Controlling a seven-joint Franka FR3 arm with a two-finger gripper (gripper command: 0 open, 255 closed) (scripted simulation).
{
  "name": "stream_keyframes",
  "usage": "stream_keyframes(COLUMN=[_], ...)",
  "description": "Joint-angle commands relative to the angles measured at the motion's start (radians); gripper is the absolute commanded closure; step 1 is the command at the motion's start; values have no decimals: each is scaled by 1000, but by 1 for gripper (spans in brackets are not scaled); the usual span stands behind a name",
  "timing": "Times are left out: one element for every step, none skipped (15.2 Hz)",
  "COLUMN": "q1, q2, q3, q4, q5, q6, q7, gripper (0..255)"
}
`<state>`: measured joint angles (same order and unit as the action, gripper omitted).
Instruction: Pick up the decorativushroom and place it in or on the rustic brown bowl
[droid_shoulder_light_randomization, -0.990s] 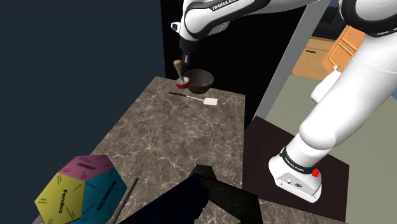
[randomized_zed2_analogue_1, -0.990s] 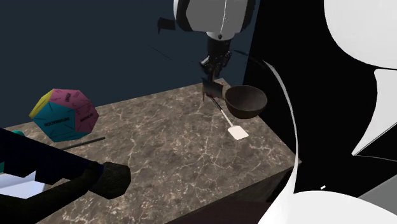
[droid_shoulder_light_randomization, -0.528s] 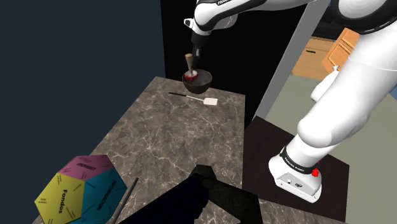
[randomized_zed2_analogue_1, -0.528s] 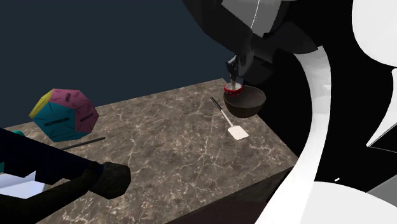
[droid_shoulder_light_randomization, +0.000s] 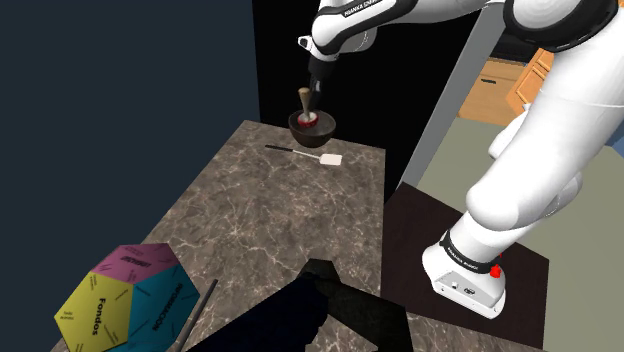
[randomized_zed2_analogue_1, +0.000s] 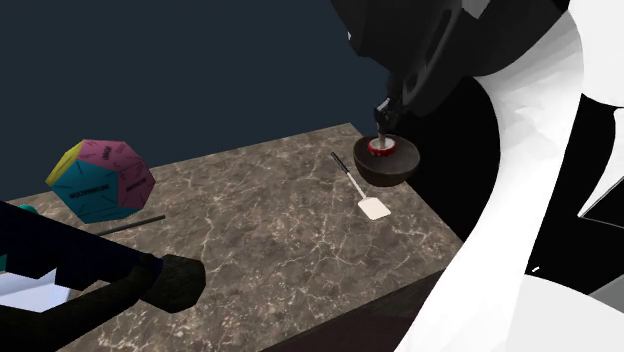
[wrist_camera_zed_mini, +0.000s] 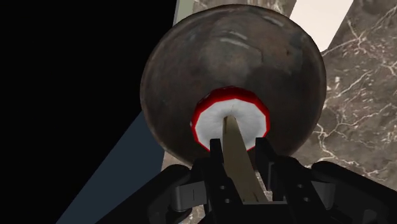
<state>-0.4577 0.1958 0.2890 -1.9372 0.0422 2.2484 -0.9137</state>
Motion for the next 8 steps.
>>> stream_keyframes(q1=[2, 3, 3, 4, 5, 5, 6, 6], q2=[15, 21, 28, 34, 41, 48, 54, 57], q3=[-1, -1, -2, -2, -3, -3, -4, -4], q4=[-8, -14, -20, -26, -31, -36, -42, -44], q5=[-5, -6, -8, -10, -12, -14, -16, -17], q6=[23, 35, 47, 59, 71, 83, 95, 100], q7=[2, 3, 3, 3, 4, 4, 5, 5], gripper=[255, 255, 255, 255, 255, 255, 255, 255])
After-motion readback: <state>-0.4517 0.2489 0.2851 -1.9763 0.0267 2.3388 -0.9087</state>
